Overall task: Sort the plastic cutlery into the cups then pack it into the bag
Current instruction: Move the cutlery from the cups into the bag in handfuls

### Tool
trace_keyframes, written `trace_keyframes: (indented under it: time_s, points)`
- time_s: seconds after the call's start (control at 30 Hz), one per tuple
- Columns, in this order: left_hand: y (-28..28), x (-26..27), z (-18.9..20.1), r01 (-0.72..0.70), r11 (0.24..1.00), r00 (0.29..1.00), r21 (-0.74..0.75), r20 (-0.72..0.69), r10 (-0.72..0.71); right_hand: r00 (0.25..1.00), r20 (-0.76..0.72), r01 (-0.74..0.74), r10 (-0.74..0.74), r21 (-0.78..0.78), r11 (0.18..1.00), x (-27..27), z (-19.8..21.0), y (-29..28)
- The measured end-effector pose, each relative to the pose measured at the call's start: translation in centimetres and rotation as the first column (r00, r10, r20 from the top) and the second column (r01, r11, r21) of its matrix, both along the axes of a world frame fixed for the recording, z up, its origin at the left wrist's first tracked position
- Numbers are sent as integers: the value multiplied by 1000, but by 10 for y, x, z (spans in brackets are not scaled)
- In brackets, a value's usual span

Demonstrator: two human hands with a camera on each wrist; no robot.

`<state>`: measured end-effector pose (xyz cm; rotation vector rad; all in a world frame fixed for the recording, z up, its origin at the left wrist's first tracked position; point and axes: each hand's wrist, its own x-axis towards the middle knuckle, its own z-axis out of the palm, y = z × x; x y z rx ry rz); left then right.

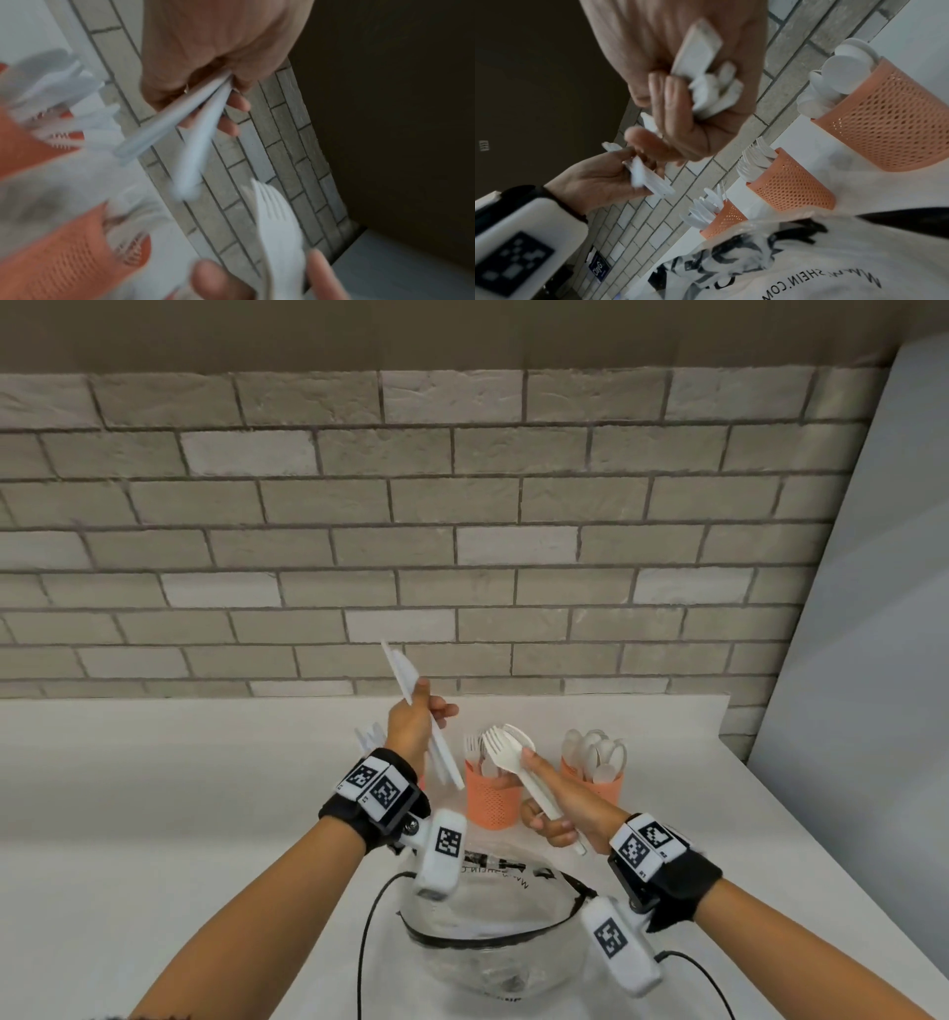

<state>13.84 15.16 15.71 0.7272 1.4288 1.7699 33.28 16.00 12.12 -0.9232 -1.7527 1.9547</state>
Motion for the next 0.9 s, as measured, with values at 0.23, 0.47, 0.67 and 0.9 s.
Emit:
trace_keyframes:
  time_s: [0.23, 0.47, 0.67, 0.9]
  points:
    - [-7, -37, -14, -12, 1000, 972, 23, -234, 17, 988, -15, 154, -154, -10, 988, 1, -4, 24]
    - [-2, -75, -23, -38, 995, 917, -89, -399, -1, 941, -12, 333, -338, 207, 920, 0, -4, 45]
    - [30, -75, -6, -142, 990, 960, -19, -248, 133, 843, -148, 538, -517, 229, 811, -17, -6, 69]
    - [62, -68, -36, -148, 988, 948, 31, -281, 151, 748, -187, 664, -637, 232, 711, -28, -22, 95]
